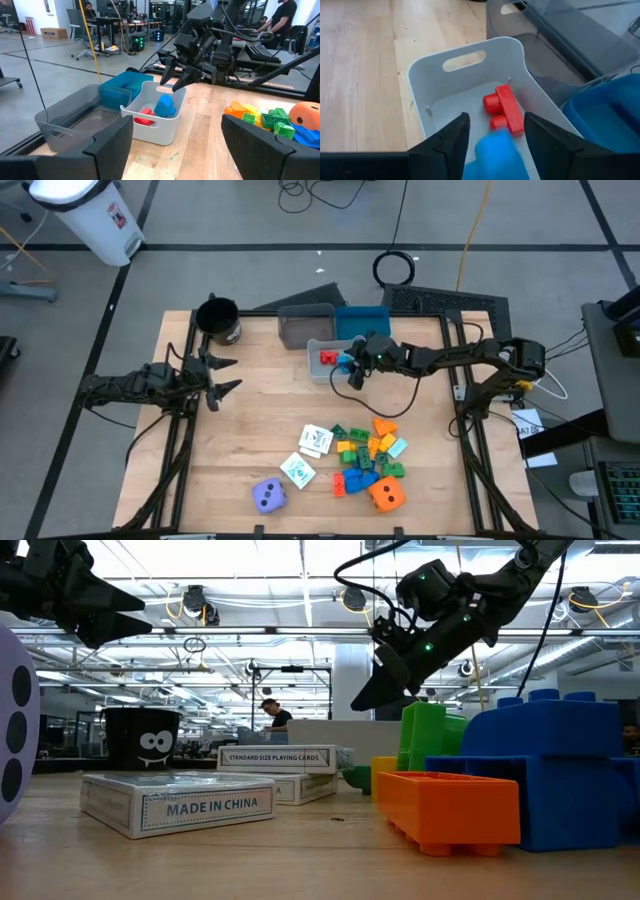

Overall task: Pick & Place Toys
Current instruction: Put the blue game piece into the gray bin, then put the orange game piece into the gray bin

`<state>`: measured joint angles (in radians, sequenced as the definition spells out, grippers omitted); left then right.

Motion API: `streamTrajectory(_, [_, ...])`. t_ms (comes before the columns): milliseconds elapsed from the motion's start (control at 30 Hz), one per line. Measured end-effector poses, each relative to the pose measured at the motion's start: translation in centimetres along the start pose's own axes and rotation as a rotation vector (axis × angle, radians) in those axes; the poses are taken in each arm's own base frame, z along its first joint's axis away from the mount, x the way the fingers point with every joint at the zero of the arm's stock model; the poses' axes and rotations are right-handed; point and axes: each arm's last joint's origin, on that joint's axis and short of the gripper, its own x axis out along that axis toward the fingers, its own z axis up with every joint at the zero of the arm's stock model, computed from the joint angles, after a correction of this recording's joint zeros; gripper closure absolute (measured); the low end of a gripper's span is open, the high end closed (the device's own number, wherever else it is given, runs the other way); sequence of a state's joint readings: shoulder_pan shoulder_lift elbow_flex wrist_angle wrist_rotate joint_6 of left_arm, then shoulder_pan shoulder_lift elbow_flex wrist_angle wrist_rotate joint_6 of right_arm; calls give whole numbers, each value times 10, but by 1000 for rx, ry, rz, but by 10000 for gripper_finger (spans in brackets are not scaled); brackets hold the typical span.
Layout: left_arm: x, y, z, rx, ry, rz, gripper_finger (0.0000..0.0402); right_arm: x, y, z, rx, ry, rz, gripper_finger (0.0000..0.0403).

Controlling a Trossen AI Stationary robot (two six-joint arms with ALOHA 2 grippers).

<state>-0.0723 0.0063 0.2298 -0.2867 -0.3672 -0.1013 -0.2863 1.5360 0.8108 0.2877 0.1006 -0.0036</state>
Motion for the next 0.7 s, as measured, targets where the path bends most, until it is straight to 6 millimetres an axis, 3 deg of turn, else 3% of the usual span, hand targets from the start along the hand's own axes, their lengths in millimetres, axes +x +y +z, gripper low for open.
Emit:
streamTrajectory(167, [0, 0, 0, 0, 0, -1, 91, -1, 1, 0, -2, -2, 1, 218])
streamTrajectory(300, [0, 0, 0, 0, 0, -1, 91, -16, 13, 13, -37, -66, 40, 212])
streamTrajectory(467, [0, 0, 0, 0, 0, -2, 91, -52, 48, 37, -85, -147, 157, 174])
streamTrajectory(600, [0, 0, 0, 0, 0, -3, 91, -82, 81, 70, -101, -32, 197, 138])
streamTrajectory(700, [0, 0, 0, 0, 0, -2, 91, -96, 106, 80, -189, 97, 224, 118])
